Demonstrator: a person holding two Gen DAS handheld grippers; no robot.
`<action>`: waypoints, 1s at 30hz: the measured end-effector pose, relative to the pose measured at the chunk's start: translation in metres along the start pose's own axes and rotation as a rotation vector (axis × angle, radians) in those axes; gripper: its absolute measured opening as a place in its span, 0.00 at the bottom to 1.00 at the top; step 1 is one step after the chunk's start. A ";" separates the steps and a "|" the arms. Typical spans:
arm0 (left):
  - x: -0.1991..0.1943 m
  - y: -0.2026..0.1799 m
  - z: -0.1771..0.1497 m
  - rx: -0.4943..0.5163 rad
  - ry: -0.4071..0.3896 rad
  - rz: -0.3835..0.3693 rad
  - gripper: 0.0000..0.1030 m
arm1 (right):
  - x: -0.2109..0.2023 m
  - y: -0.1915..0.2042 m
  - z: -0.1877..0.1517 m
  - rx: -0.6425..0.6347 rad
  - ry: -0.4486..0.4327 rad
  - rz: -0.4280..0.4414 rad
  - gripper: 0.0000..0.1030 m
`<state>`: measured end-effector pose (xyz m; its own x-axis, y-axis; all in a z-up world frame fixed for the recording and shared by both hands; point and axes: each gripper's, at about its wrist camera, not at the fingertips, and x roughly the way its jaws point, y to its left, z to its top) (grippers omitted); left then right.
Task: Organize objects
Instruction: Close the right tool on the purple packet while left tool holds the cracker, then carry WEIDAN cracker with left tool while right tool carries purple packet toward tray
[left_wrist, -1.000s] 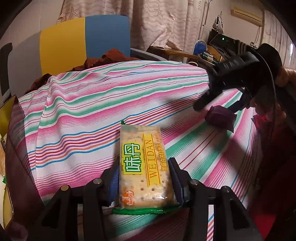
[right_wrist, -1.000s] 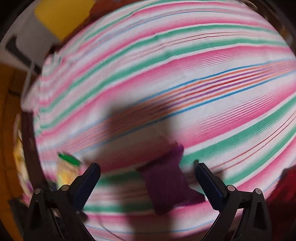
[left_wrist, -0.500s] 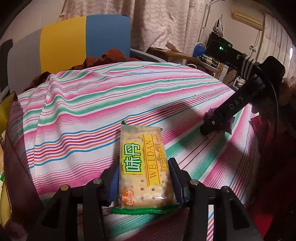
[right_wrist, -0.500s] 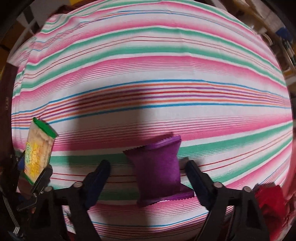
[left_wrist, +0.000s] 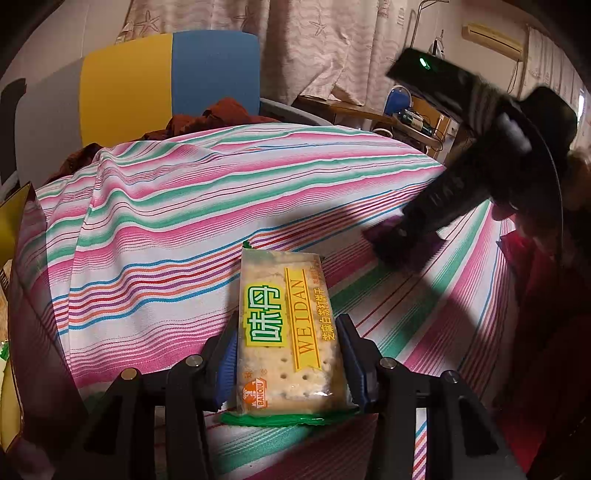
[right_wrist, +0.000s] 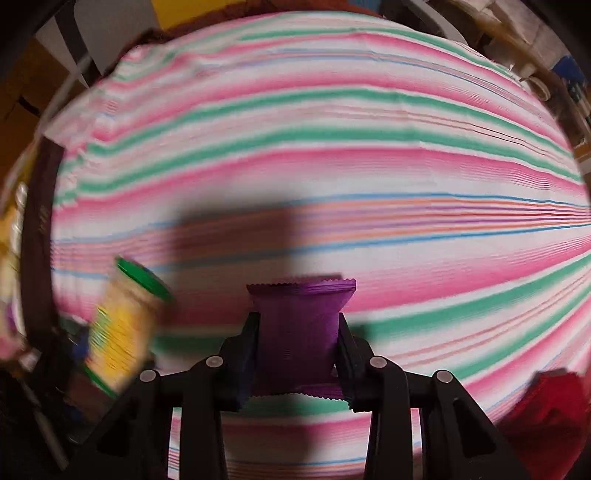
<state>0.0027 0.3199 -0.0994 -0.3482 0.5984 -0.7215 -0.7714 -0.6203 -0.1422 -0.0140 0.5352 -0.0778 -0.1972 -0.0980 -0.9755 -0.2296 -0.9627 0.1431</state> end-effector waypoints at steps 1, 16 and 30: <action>0.000 0.000 0.000 0.002 0.000 0.001 0.48 | -0.001 0.003 0.002 0.007 -0.019 0.019 0.36; 0.001 -0.002 0.000 0.013 -0.001 0.021 0.47 | 0.004 0.023 0.004 -0.092 -0.106 -0.024 0.37; -0.016 -0.012 -0.001 0.028 0.029 0.089 0.46 | 0.000 0.041 0.014 -0.137 -0.134 -0.077 0.37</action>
<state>0.0181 0.3180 -0.0869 -0.4003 0.5266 -0.7500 -0.7527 -0.6557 -0.0586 -0.0363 0.4995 -0.0702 -0.3109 0.0025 -0.9504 -0.1186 -0.9923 0.0362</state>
